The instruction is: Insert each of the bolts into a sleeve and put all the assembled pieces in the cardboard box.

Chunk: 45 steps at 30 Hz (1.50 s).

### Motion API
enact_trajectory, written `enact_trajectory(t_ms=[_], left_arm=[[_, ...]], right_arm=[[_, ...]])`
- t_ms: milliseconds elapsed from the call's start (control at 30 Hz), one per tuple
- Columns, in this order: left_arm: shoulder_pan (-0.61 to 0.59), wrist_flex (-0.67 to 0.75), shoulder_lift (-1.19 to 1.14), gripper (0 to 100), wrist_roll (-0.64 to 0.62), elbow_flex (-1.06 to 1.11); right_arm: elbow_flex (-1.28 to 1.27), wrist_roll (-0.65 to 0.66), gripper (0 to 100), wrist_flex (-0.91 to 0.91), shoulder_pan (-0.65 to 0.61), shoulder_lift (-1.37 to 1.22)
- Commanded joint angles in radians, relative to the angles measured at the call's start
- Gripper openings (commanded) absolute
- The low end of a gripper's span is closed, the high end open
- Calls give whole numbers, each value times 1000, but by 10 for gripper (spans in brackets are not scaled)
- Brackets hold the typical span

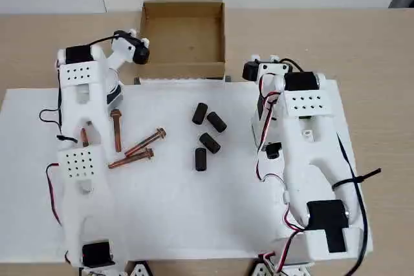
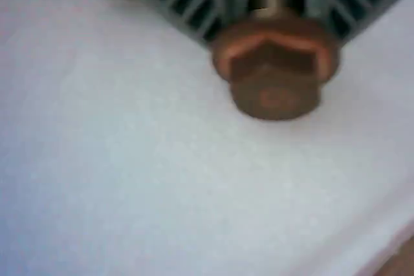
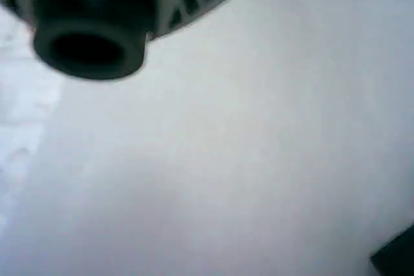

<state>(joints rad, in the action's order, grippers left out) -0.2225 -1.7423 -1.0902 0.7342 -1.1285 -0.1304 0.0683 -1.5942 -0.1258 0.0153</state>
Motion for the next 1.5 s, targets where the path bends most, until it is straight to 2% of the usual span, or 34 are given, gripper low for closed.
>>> enact_trajectory(t_ms=[0, 300, 433, 567, 633, 800, 900, 1200, 1367, 1467], left_arm=[[-9, -8, -8, 5, 6, -16], [-3, -9, 9, 5, -2, -30], [-8, -9, 130, 5, -72, -30], [18, -9, 262, 5, -92, 5], [44, -9, 327, 5, -106, 58], [112, -9, 543, 5, -342, 185], [158, -9, 678, 5, -425, 288], [287, -8, 1069, 5, -456, 668], [361, -3, 1287, 5, -654, 889], [422, 5, 1399, 5, -750, 1012]], right_arm=[[6, 9, 5, -13, 2, 54], [6, 9, 5, -25, 1, 134], [6, 11, 4, -67, -31, 278], [-14, 11, 4, -102, -61, 398], [-31, 11, 4, -102, -62, 443], [-97, 5, 5, -102, -61, 545], [-126, 5, 7, -104, -59, 619], [-143, 3, 4, -97, -56, 872], [-259, -6, 4, -61, -56, 967], [-330, -78, 4, -28, -61, 1043]])
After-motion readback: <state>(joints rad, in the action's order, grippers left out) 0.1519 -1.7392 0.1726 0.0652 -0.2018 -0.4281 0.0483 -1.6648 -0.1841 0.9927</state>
